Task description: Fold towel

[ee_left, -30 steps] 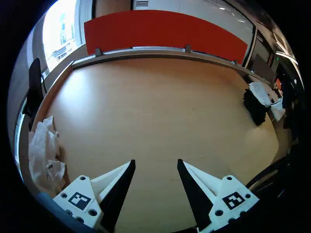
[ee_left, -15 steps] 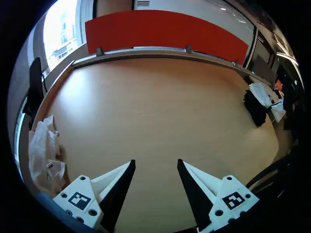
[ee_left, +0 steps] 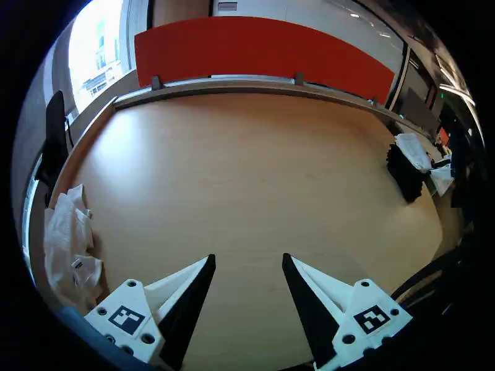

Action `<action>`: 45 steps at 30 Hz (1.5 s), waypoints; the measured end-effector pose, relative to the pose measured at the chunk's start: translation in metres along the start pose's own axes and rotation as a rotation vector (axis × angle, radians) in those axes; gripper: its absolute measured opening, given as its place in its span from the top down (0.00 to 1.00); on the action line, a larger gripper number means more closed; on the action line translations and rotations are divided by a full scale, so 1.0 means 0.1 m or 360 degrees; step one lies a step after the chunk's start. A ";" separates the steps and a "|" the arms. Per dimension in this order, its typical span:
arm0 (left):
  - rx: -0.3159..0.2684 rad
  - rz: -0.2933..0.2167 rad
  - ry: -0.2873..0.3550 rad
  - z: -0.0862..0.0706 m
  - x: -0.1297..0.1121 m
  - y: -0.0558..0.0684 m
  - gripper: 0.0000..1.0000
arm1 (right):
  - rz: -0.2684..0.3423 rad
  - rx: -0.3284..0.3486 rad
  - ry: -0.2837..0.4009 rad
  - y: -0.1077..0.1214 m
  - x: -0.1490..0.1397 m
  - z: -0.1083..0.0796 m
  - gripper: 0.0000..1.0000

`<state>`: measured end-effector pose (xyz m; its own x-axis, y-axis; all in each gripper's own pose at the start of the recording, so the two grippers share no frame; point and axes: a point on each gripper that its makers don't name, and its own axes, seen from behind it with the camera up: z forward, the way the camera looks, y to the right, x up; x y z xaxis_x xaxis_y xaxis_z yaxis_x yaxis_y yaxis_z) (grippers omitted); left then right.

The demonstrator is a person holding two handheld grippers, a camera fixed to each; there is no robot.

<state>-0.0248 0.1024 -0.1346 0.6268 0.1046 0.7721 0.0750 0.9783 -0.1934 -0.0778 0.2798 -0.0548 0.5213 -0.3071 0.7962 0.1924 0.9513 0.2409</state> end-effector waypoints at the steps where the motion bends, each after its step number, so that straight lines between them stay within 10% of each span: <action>1: 0.0001 0.0000 0.0001 0.00 0.00 0.00 0.21 | 0.0004 0.0002 0.0004 -0.01 0.01 -0.01 0.23; 21: 0.0007 -0.0010 0.0032 -0.05 0.04 -0.05 0.21 | 0.0531 -0.0054 0.0333 -0.07 0.62 -0.24 0.06; 33: 0.0032 -0.0011 0.0077 -0.08 0.13 -0.11 0.21 | 0.0494 -0.0115 0.0392 -0.13 0.65 -0.27 0.06; 45: 0.0073 -0.0016 0.0187 -0.13 0.40 -0.18 0.21 | 0.0537 -0.0176 0.0730 -0.23 1.02 -0.54 0.06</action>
<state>0.0091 0.0870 -0.1089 0.7130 0.0754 0.6971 0.0481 0.9866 -0.1560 0.0160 0.2252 -0.0095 0.8710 0.0088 0.4911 0.0258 0.9976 -0.0636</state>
